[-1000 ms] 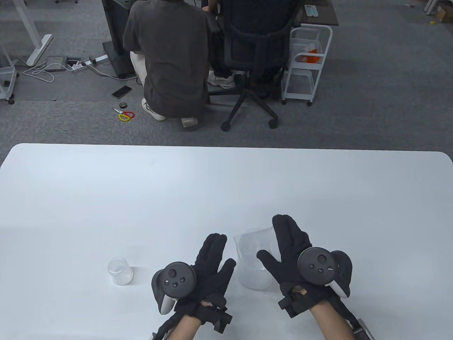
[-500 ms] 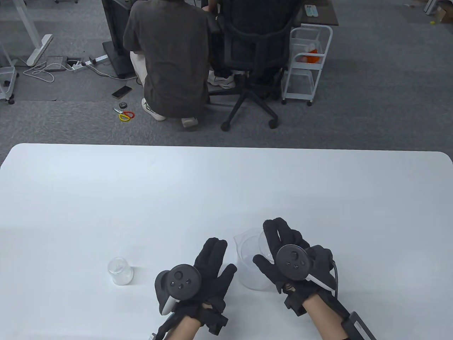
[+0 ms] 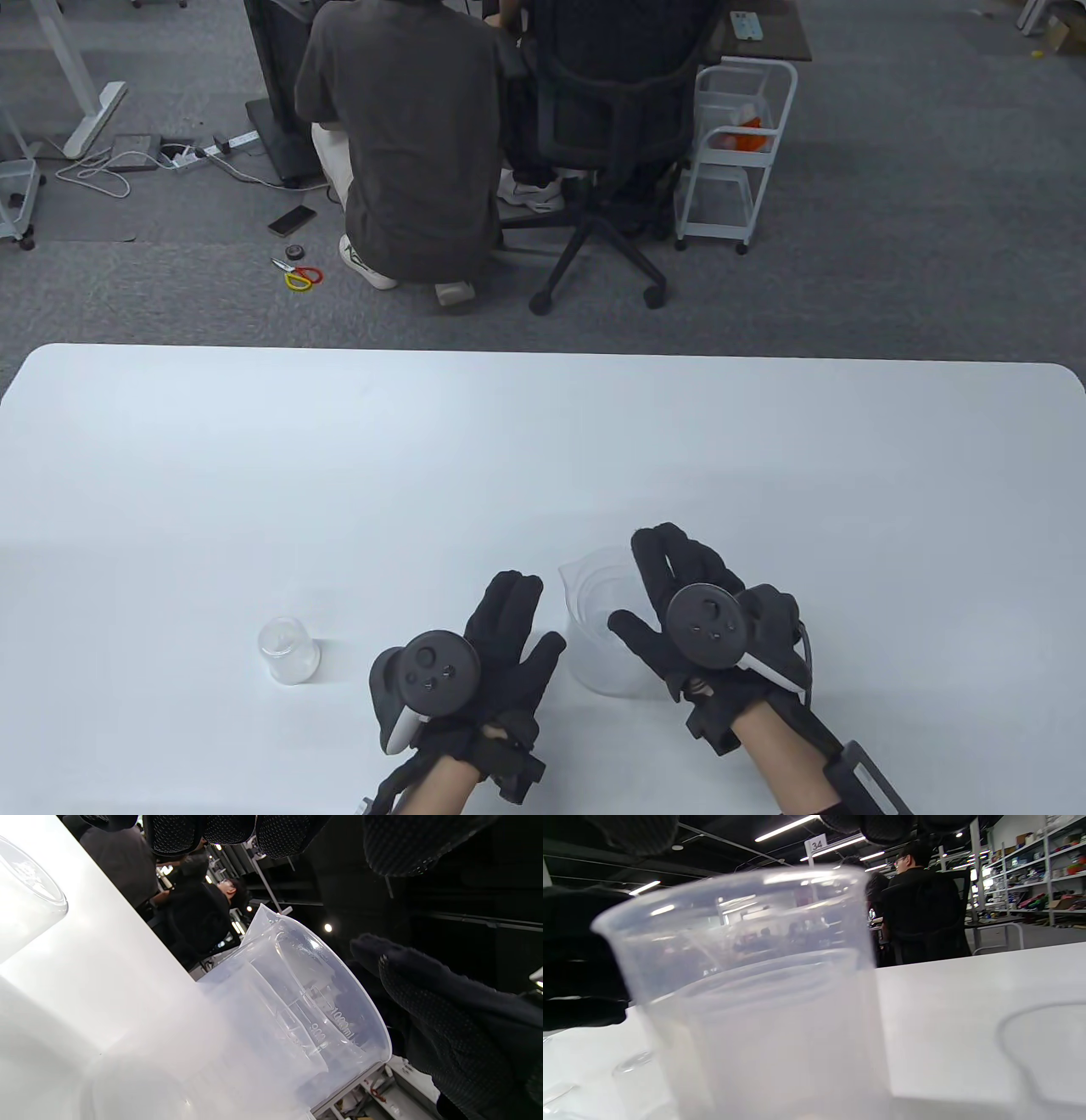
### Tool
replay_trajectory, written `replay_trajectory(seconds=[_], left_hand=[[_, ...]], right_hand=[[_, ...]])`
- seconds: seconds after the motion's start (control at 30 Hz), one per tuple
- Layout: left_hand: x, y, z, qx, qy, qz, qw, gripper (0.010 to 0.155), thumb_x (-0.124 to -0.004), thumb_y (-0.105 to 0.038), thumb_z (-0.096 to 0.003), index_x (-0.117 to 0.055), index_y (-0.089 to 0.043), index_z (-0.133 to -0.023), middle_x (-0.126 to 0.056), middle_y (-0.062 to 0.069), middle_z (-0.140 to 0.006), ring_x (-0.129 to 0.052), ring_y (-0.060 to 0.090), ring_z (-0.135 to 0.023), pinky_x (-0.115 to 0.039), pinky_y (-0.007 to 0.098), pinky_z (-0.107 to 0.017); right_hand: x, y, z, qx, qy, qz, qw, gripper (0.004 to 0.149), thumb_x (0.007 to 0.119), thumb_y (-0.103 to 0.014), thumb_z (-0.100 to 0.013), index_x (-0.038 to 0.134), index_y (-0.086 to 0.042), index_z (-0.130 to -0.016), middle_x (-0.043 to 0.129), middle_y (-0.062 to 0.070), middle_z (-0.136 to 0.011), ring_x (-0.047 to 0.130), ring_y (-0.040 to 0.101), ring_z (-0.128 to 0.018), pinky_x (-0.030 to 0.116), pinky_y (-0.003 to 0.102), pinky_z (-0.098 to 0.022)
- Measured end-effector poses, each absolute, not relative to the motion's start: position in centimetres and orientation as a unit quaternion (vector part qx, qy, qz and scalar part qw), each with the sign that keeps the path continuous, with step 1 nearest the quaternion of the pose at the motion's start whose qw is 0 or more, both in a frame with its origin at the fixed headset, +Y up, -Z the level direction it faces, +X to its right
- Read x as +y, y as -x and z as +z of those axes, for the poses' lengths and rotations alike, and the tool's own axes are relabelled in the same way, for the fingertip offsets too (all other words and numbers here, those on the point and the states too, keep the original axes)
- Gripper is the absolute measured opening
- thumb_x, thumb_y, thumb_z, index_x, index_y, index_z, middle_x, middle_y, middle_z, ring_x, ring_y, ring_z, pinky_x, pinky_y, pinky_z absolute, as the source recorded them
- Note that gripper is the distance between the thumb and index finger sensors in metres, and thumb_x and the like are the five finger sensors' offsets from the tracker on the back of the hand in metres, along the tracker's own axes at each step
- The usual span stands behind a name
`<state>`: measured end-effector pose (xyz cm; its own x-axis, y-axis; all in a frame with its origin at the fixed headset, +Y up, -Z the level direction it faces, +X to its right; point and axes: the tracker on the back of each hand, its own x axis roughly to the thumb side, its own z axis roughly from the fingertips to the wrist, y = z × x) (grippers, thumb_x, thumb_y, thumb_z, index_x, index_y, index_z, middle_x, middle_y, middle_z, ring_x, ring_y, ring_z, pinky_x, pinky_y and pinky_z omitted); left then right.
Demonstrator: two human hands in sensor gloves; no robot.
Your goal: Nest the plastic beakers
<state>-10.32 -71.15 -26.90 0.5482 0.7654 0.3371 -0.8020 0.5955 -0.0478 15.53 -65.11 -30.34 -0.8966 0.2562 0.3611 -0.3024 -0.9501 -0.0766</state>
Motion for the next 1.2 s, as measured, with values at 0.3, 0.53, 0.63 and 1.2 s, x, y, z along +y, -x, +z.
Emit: replay_trajectory(seconds=[0.3,0.53,0.63,1.2], left_hand=[[-71.2,10.4,-26.9,-0.163,-0.056,0.449,0.877,0.072,-0.065,-0.053,-0.0475,-0.049,-0.012,-0.105,-0.039,0.023,-0.109,-0.053,0.056,-0.099,-0.051,0.068,-0.066],[-71.2,10.4,-26.9,-0.163,-0.054,0.448,0.877,0.072,-0.065,-0.053,-0.0476,-0.049,-0.012,-0.105,-0.039,0.023,-0.109,-0.053,0.056,-0.099,-0.051,0.068,-0.066],[-71.2,10.5,-26.9,-0.161,-0.055,0.452,0.876,0.072,-0.065,-0.053,-0.0476,-0.049,-0.012,-0.105,-0.039,0.023,-0.110,-0.053,0.056,-0.099,-0.051,0.068,-0.066],[-71.3,10.6,-27.0,-0.159,-0.053,0.455,0.875,0.072,-0.065,-0.053,-0.0477,-0.048,-0.012,-0.105,-0.038,0.023,-0.110,-0.052,0.056,-0.099,-0.051,0.068,-0.066]], right_hand=[[-66.5,-21.1,-30.6,-0.058,-0.101,0.982,0.147,0.080,0.071,-0.057,-0.049,0.039,-0.010,-0.105,0.042,0.023,-0.114,0.052,0.051,-0.098,0.052,0.063,-0.066],[-69.8,-22.6,-30.4,-0.008,-0.088,0.984,0.158,0.079,0.070,-0.059,-0.049,0.043,-0.010,-0.104,0.048,0.022,-0.114,0.053,0.052,-0.099,0.053,0.063,-0.066],[-71.1,-22.5,-30.3,0.018,-0.097,0.983,0.154,0.081,0.070,-0.061,-0.048,0.041,-0.011,-0.105,0.044,0.023,-0.114,0.050,0.053,-0.100,0.053,0.063,-0.066],[-74.0,-21.7,-30.6,0.039,-0.097,0.989,0.103,0.080,0.072,-0.054,-0.049,0.033,-0.012,-0.104,0.038,0.023,-0.113,0.057,0.048,-0.095,0.058,0.059,-0.064]])
